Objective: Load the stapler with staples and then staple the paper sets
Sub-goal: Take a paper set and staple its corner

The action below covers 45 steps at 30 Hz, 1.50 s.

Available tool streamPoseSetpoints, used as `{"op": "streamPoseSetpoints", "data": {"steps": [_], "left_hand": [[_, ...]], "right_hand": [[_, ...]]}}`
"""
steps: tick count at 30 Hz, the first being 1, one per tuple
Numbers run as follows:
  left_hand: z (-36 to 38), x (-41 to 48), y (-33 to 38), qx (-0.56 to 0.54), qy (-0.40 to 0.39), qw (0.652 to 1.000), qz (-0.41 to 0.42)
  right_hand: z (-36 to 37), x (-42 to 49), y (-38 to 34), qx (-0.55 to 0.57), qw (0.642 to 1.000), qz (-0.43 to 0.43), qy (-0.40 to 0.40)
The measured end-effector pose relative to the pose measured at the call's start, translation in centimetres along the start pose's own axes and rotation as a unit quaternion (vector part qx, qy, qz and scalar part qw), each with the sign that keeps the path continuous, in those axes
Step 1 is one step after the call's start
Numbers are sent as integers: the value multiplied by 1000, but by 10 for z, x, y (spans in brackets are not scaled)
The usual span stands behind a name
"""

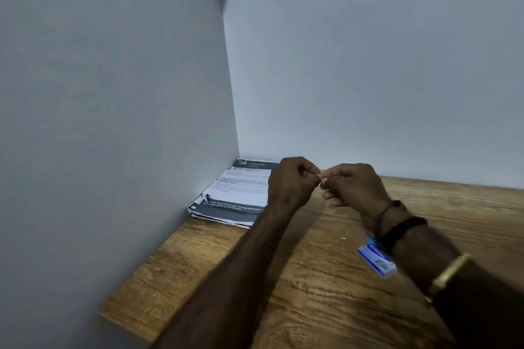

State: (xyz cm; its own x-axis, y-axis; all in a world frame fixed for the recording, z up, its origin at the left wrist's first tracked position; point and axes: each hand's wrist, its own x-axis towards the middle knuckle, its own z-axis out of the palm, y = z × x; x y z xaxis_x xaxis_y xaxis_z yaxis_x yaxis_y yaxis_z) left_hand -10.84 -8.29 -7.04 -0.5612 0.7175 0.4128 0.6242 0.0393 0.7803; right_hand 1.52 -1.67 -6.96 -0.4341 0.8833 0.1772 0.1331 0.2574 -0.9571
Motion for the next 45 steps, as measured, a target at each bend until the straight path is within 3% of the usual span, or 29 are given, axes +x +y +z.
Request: {"op": "streamPoseSetpoints", "data": {"steps": [5,11,16,20,26,32,38,45], "left_hand": [[-20,26,-25,22,41,998,-52],[-28,36,-62,33,115,989,-93],[-24,39,-75,54,101,988,-106],[-22,39,-77,62,76,988,-122],[-24,38,-77,47,86,989,-109],[-25,35,-69,3,129,991,-44],[-22,24,-51,-16,134,991,10],[2,17,-13,26,61,997,31]], "right_hand": [[56,33,2,12,997,76,-11],[87,81,12,-82,988,127,-17],[100,93,25,-197,974,110,11],[107,100,25,-213,972,101,23],[113,103,15,-168,981,97,-7],[106,92,20,-36,996,26,74],[70,72,26,28,994,-5,105],[-6,40,30,46,994,-48,89]]}}
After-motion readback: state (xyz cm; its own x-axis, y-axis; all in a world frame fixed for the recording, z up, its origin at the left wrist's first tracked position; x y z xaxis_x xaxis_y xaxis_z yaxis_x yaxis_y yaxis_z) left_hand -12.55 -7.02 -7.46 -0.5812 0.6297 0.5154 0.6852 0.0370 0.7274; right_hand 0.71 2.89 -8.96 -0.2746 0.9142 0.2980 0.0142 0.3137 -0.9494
